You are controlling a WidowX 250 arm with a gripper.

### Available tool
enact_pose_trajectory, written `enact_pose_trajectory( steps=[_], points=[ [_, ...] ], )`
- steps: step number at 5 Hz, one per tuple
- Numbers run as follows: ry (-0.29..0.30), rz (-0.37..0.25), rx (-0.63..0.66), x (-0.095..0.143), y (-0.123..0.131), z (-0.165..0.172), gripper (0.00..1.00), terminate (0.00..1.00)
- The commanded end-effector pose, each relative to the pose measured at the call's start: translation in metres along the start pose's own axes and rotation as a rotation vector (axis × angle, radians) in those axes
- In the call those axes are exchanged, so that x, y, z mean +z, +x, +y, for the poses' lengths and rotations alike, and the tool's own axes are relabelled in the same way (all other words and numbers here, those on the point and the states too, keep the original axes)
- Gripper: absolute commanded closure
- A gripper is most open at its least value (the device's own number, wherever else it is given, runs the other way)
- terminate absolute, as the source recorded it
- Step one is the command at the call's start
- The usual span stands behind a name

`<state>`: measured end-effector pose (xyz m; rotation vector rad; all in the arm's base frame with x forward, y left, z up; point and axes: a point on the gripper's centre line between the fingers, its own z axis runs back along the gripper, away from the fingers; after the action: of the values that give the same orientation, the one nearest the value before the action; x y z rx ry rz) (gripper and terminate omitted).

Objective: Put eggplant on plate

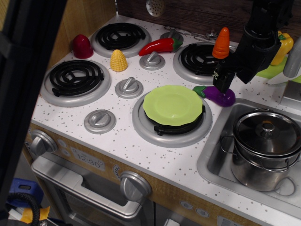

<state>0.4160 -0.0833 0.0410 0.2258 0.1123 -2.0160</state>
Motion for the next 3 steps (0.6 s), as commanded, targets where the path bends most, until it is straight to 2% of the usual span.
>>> enact_pose_trajectory(
  steps=[1, 3],
  points=[
    [0.083, 0.031, 0.051, 0.011, -0.007, 0.011, 0.00, 0.00],
    [0.065, -0.004, 0.061, 0.001, -0.005, 0.003, 0.00, 0.00]
  ],
)
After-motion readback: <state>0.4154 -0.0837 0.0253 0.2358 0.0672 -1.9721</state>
